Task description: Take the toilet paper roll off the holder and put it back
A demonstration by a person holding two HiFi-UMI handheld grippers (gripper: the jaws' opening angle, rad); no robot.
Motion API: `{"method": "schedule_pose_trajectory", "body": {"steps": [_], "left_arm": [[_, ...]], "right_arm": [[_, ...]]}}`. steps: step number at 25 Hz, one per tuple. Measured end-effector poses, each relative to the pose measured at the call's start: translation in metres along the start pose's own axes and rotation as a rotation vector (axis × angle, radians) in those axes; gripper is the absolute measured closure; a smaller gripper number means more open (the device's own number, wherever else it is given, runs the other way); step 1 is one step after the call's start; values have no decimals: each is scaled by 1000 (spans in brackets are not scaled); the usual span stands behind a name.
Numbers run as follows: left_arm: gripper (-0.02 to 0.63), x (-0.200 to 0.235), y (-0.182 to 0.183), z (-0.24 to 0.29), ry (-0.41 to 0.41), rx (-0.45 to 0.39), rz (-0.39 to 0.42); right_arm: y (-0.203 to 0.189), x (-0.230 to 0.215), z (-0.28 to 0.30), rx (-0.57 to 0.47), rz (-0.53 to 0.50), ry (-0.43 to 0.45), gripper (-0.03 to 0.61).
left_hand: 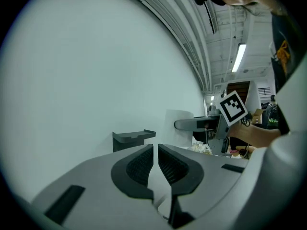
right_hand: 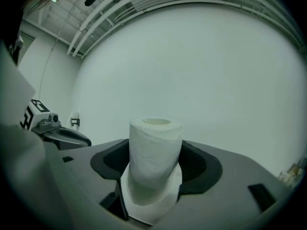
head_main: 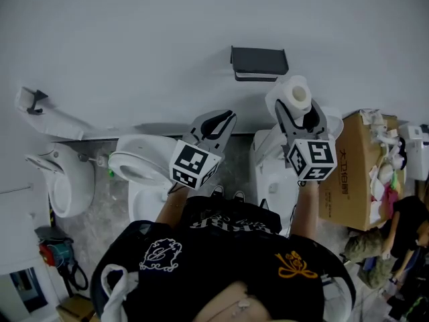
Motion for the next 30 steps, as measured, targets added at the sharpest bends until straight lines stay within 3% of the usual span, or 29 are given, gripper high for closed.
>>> {"method": "schedule_pose_trajectory", "body": {"steps": [16,23,30], "left_arm": [[569,-18,-7,0,-21,20,-16],[569,-25,-8,1,-4,23,-19],[569,-17,-8,-4,16,21,-27]], "right_arm": [[-106,39,-26,208,127,58,262],[-111,32,-27,213,138,72,262],[-80,21,-19,158,102,69,262]]}}
Point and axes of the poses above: the fingertips, and each gripper's own axes: z forward along the fingers, x to its left, y out of its top, the point moved 10 cm from there along -z, backward along the fingers, and after that the axes turned 5 degrees about x, right-handed, at the moved point
